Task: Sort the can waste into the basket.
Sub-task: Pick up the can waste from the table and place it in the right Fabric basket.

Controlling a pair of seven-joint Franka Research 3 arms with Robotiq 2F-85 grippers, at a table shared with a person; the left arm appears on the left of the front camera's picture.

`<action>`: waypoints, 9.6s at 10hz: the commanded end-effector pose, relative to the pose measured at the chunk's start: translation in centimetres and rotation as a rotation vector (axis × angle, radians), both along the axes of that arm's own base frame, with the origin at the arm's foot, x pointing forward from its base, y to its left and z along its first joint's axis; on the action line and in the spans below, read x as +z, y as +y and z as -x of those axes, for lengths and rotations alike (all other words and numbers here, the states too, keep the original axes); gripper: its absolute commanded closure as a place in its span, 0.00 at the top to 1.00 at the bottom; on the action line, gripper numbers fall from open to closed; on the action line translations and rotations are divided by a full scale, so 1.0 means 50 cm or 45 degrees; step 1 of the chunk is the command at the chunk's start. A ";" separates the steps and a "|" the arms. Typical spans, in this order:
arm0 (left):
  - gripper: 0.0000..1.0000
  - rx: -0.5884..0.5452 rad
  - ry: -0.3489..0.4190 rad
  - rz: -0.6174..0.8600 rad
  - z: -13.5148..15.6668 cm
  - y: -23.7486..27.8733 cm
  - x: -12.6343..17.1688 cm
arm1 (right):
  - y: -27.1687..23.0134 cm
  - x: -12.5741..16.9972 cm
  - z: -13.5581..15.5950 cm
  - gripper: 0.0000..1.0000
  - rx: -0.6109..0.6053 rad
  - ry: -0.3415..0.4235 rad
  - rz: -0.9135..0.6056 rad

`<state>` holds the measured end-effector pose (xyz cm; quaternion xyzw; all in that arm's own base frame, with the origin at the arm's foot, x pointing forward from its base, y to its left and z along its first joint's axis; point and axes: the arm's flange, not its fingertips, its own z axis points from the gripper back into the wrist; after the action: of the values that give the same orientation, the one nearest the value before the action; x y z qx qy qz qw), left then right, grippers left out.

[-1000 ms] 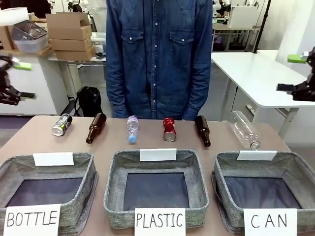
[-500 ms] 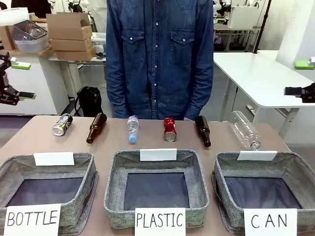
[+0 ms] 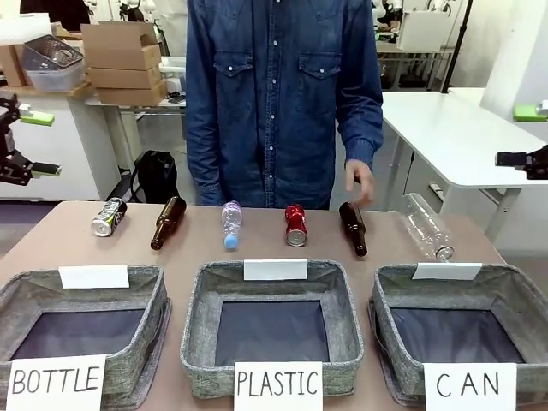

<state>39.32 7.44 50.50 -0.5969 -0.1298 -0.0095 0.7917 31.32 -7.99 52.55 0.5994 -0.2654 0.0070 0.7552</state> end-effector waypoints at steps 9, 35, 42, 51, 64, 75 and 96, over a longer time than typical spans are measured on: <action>1.00 0.164 0.139 -1.467 -0.452 -0.075 -0.263 | -0.001 0.004 -0.010 1.00 0.005 -0.048 -0.013; 0.00 -0.068 -0.587 -1.008 -0.130 0.189 -0.057 | -0.001 0.004 -0.010 1.00 0.005 -0.048 -0.013; 0.00 0.117 -0.586 -0.129 0.047 0.676 -0.051 | -0.001 0.004 -0.010 1.00 0.005 -0.048 -0.013; 0.00 -0.460 -0.658 -0.451 -0.063 0.102 0.046 | -0.001 0.004 -0.010 1.00 0.005 -0.048 -0.013; 0.40 -1.157 -1.179 -0.741 0.087 -0.530 0.058 | -0.051 0.033 0.050 1.00 0.102 0.031 0.121; 0.40 -1.984 -1.581 -1.083 0.288 -1.532 0.037 | -0.344 0.029 0.285 1.00 -0.188 0.025 0.240; 1.00 -1.018 -0.917 -1.277 0.178 -0.709 0.257 | -0.022 0.035 0.084 1.00 0.093 0.104 0.110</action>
<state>34.04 -35.25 66.18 -0.1227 -0.1154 -0.5961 0.7851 26.00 -12.25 53.85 0.5637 -0.2186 0.0123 0.7964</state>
